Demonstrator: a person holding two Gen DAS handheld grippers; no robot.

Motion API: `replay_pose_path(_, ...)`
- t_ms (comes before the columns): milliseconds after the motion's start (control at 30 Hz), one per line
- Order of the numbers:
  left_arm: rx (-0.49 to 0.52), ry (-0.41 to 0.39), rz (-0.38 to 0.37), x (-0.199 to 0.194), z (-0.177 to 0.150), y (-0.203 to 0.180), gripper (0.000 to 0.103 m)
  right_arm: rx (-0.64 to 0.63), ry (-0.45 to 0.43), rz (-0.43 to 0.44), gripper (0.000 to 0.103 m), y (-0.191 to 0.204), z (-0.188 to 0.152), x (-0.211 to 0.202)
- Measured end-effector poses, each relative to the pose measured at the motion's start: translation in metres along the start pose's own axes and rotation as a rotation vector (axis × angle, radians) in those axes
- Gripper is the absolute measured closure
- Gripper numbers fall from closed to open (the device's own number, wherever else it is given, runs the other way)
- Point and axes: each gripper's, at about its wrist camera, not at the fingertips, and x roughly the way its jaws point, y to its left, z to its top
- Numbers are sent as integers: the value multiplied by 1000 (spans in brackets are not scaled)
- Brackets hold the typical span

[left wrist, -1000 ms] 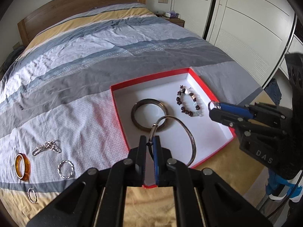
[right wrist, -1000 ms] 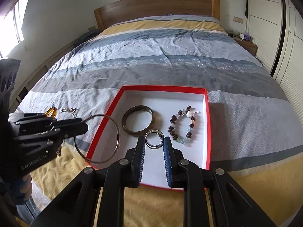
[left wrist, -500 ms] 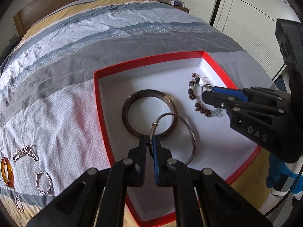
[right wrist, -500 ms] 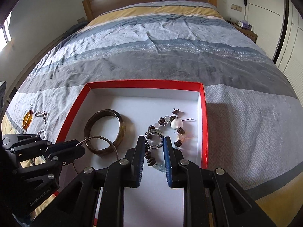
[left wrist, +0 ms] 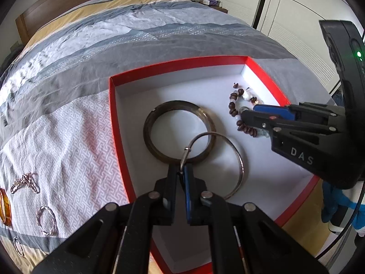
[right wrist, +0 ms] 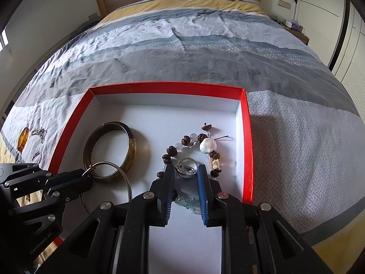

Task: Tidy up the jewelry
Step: 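Carry both into the red box, release the ring onto the beaded bracelet and the bangle beside the brown bangle, then withdraw both tools from the box toward the remaining jewelry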

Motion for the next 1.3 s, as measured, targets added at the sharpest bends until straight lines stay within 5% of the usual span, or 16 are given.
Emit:
replay_pose_path(200, -18, -5, -15, -3, 0, 4, 94, 2, -1, -3, 75, 3, 0, -5)
replay_pose_path(367, -24, -32, -29, -16, -1, 5, 77, 25, -33, -7, 73, 0, -1, -25)
replay_pose_path(500, -21, -60, -33, -36, -2, 4, 73, 56, -75, -19, 73, -6, -3, -53)
replay_pose_path(1067, -81, -262, 97, -196, -68, 31, 68, 45, -146, -16, 58, 54, -69, -183)
replay_pose_path(1300, -81, -256, 168, -246, -110, 73, 68, 18, -183, 11, 58, 91, -96, -224)
